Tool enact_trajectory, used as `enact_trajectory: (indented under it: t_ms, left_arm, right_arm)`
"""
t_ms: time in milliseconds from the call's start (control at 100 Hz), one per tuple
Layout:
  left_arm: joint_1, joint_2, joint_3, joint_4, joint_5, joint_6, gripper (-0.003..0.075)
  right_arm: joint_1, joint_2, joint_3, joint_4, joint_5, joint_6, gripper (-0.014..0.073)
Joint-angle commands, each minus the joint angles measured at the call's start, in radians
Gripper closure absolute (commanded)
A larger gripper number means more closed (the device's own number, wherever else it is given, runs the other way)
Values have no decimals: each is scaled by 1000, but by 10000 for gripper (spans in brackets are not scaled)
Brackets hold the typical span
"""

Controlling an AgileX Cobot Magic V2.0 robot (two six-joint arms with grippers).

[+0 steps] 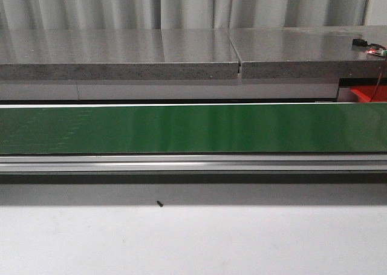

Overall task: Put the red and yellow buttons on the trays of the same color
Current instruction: 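Set the yellow button on the belt start and open the left gripper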

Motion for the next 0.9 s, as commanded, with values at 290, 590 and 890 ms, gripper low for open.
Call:
enact_trajectory:
  t_ms: [290, 590, 890]
  left_arm:
    - [-35, -337, 10, 10, 2, 46, 582]
    - [-90, -499, 192, -40, -6, 104, 582]
    - [-166, -516, 365, -64, -51, 136, 582]
  right_arm:
    - [-1, 6, -24, 5, -75, -8, 652]
    - [-1, 6, -24, 5, -75, -8, 652]
    - [-1, 6, -24, 5, -75, -8, 652]
